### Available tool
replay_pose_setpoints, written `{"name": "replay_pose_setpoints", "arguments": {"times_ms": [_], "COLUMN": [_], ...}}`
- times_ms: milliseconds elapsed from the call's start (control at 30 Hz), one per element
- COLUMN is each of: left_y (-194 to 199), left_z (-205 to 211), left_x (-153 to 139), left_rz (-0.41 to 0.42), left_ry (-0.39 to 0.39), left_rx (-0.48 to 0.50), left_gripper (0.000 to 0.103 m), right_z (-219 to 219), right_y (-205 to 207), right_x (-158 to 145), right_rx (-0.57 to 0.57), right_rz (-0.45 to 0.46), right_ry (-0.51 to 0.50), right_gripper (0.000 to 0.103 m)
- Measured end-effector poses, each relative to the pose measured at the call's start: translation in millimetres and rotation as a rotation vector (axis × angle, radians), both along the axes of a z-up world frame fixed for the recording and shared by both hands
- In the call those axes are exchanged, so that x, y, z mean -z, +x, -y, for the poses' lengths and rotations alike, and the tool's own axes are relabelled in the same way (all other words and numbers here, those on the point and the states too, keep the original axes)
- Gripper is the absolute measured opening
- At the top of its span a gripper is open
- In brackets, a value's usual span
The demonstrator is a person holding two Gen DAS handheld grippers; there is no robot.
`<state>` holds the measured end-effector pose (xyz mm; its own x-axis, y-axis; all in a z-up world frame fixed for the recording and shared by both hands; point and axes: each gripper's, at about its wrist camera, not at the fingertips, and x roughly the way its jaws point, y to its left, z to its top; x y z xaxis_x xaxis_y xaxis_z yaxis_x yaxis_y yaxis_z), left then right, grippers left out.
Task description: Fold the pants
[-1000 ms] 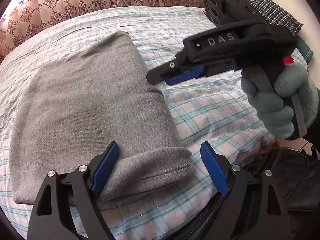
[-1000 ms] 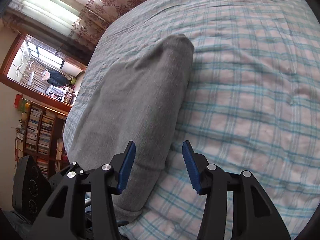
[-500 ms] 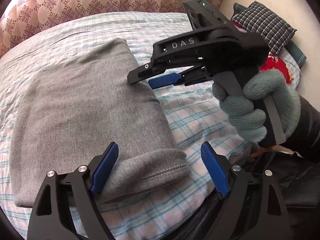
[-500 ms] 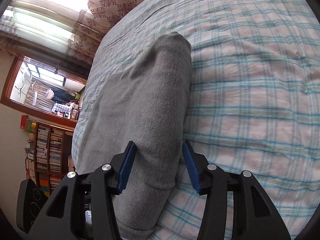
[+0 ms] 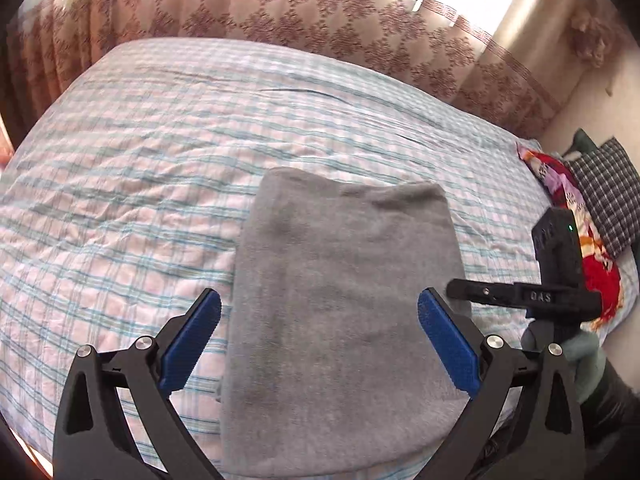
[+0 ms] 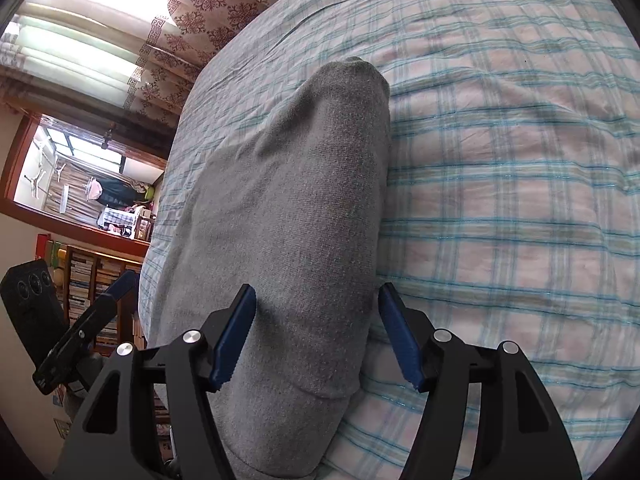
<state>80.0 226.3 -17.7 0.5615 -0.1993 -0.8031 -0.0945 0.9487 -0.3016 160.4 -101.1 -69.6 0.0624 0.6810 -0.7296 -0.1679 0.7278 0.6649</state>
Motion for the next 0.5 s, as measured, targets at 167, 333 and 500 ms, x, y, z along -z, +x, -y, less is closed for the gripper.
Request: {"name": "replay_pose_setpoints", "arguments": {"times_ms": [167, 333, 500], "left_y": [16, 36, 55], "left_z": [-57, -60, -58], "left_x": [32, 55, 74], "left_rz": [-0.090, -0.132, -0.175], "left_ry": [-0.167, -0.254, -0.292], "left_rx": [-0.108, -0.056, -0.001], "left_gripper": [0.100, 0.100, 0.092], "right_z": [4, 0, -5], "right_y": [0, -1, 0], "right_x": [2, 5, 7], "right_rx": [-0.001, -0.004, -0.003], "right_rz": [-0.004, -0.012, -0.022], "right_ry": [-0.001, 0.001, 0.008], "right_gripper": [0.064, 0.064, 0.064]}}
